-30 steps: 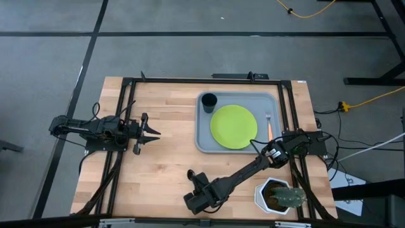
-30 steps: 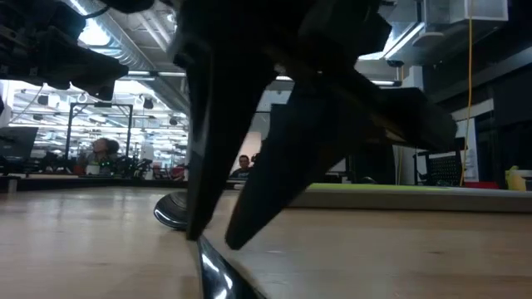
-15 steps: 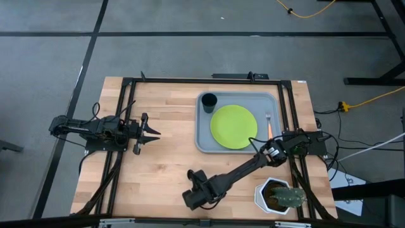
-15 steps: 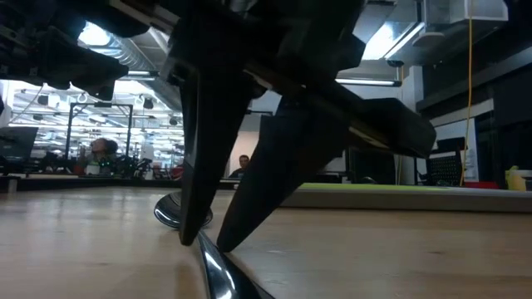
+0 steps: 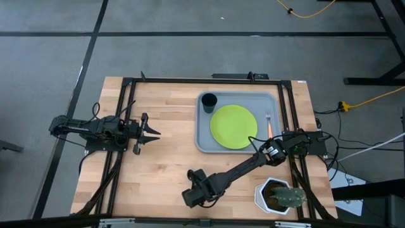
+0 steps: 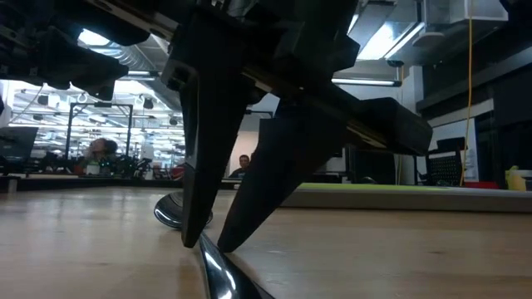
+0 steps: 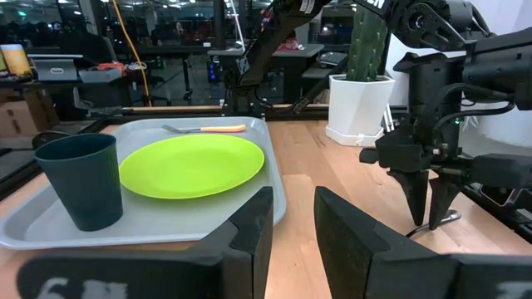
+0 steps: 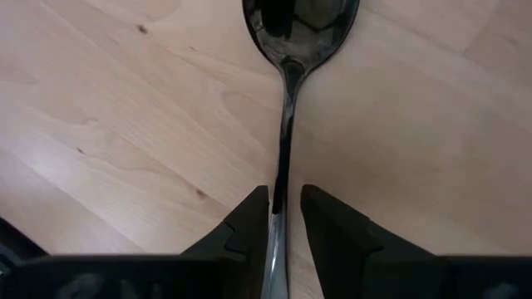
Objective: Pick and place plate/cup/fork/spoon on tray
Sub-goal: Put the black spoon on the gray serving tray to the right of the light green plate
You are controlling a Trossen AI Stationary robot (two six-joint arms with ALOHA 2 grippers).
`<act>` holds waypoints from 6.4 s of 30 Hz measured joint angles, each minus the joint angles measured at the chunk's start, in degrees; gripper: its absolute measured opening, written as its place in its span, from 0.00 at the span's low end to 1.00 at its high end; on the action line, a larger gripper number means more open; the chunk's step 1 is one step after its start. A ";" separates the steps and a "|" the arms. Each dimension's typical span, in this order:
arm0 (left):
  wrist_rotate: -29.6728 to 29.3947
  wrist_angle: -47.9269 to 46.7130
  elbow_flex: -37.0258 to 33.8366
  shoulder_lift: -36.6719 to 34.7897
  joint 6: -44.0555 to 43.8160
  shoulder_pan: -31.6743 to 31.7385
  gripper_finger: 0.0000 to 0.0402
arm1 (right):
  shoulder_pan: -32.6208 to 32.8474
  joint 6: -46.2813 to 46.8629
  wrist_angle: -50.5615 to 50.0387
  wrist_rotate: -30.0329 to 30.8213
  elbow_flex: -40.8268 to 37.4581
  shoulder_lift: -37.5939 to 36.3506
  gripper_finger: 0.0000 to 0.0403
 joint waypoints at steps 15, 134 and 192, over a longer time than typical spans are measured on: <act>0.00 0.00 -0.01 0.00 0.00 0.00 0.21 | 0.39 -0.46 -1.75 1.29 -0.11 0.02 0.18; -0.20 -0.02 0.00 0.02 0.00 0.02 0.21 | -26.23 -5.93 -2.86 13.97 -80.83 -74.79 0.01; -0.20 0.00 0.00 0.02 0.00 0.00 0.21 | -48.30 -47.33 -9.00 2.01 -72.54 -74.71 0.02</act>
